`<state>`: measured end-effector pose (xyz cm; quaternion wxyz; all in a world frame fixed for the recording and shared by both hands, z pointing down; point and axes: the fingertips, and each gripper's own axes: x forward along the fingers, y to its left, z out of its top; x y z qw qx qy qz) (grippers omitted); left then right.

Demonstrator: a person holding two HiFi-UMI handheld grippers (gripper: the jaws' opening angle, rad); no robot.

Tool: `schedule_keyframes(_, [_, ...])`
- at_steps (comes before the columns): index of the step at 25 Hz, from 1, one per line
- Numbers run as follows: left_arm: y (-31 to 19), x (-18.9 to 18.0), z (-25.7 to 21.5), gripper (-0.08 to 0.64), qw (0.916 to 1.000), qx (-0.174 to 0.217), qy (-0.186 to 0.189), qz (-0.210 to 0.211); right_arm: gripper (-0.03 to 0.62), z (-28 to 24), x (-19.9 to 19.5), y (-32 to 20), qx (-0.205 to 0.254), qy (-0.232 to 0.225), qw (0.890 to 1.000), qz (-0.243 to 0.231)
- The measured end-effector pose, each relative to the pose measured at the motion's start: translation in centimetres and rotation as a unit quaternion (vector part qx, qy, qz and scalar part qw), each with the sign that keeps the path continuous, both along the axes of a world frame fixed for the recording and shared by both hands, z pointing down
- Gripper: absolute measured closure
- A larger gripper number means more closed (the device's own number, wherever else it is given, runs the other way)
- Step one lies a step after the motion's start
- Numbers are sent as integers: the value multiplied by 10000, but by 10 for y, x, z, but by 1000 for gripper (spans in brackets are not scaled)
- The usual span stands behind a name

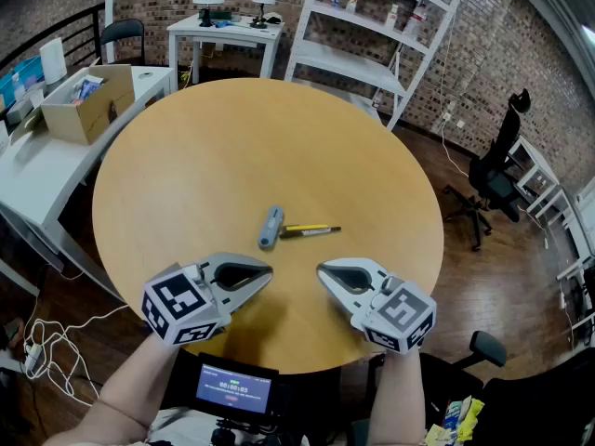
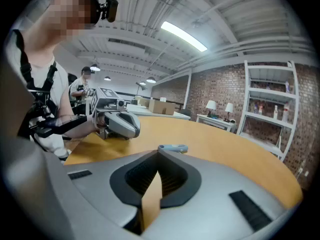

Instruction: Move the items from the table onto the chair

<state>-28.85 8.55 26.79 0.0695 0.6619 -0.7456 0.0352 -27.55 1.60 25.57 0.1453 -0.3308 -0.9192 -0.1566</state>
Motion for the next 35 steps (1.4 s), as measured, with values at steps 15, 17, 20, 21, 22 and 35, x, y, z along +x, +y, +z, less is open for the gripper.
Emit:
schedule_keyframes(15, [2,1,0,555,9999,-99,-38,55,546,17,-36,-22,2379,338,9704,-245])
schedule_keyframes(17, [2,0,0,555,9999,-93,-40,56,546,19,-47,-27,2789,461,9585,-365])
schedule_keyframes(20, [2,0,-1,555,9999,-127,-12,45,546,30,-62,-31,3337,765,9372,-662])
schedule_keyframes(21, [1,1,-2,555,9999,-144,-6,41,546,35,-66,-33,3476,879,9304,-769])
schedule_keyframes(22, [1,1,-3,555,9999,-154,-5,40,546,39,-69,-34,3594,990,9237,-880])
schedule_keyframes(35, [2,1,-2,555,9998,-155,-27,82,508,76,-91,-31,4310,2023,8523,-2164])
